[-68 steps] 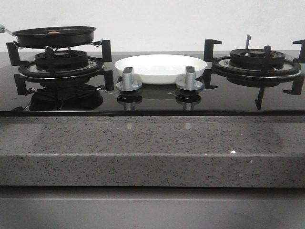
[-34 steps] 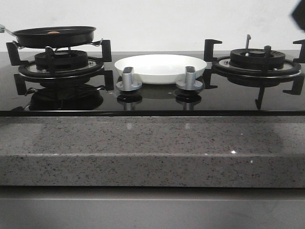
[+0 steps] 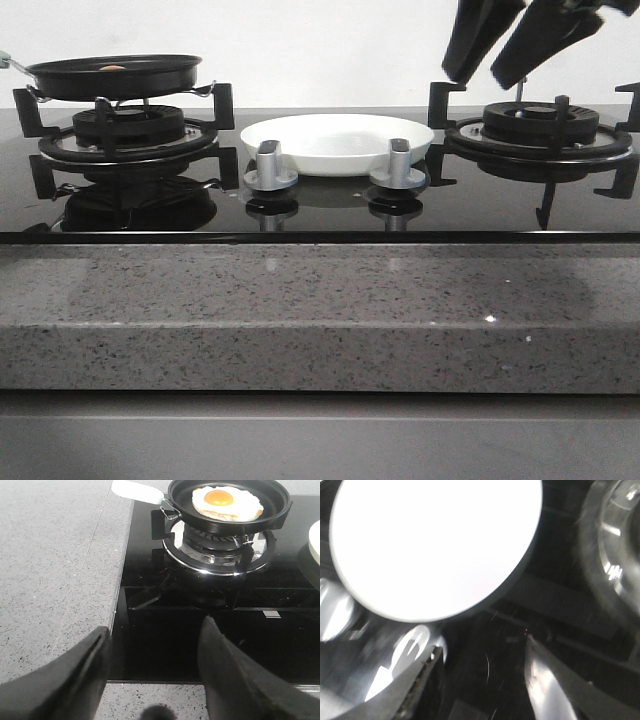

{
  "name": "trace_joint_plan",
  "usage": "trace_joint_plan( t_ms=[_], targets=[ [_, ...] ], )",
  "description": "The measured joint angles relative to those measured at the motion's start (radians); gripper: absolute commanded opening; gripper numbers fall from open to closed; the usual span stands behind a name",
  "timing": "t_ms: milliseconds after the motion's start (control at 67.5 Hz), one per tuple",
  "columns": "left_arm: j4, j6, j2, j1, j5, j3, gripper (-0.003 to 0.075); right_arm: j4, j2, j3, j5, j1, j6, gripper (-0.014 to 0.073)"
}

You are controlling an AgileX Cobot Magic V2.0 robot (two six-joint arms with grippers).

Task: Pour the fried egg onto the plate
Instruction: 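Lower the right gripper onto the rim of the white plate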

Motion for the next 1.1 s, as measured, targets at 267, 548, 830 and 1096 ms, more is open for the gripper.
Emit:
trace_joint_plan(
  t_ms=[267, 548, 830, 1096],
  targets=[
    [0.000, 0.000, 0.002, 0.000, 0.000, 0.000, 0.0365, 0.004, 0.221, -0.217, 0.068, -0.038, 0.007, 0.0401],
    [0.000, 0.000, 0.002, 0.000, 0.000, 0.000, 0.0365, 0.010, 0.383, -0.395, 0.114, -0.045, 0.007, 0.0401],
    [0.000, 0.000, 0.002, 0.000, 0.000, 0.000, 0.0365, 0.019, 0.474, -0.504, 0.165, -0.045, 0.007, 0.0323],
    [0.000, 0.000, 0.002, 0.000, 0.000, 0.000, 0.0365, 0.033, 0.490, -0.521, 0.180, -0.045, 0.007, 0.0050]
  ],
)
